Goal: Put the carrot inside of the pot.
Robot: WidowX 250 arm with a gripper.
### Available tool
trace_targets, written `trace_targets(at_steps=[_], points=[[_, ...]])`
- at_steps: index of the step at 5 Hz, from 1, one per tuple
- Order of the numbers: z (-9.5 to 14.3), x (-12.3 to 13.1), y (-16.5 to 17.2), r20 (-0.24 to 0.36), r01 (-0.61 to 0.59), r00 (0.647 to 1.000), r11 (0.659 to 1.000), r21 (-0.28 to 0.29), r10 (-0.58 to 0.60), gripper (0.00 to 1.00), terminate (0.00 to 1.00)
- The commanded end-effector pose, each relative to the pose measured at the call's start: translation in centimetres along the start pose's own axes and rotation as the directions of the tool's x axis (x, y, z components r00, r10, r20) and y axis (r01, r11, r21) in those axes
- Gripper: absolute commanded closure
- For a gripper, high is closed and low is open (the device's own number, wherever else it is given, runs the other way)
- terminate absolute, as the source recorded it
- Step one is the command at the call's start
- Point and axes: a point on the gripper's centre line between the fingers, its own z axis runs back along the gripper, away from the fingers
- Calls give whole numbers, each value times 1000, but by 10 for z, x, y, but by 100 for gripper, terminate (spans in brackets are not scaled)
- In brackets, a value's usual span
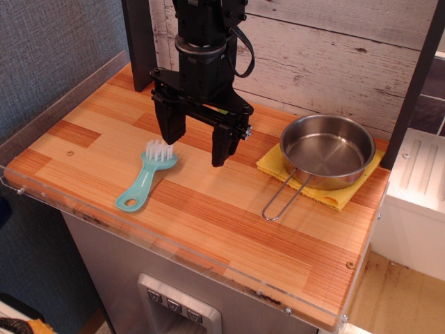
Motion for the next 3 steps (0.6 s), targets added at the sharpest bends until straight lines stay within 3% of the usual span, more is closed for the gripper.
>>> trace_targets(at_steps=[1,3], points=[[0,0,0,0,0,1000,1000,0,0,0,0],[2,48,24,33,-53,998,999,4,52,0,0]])
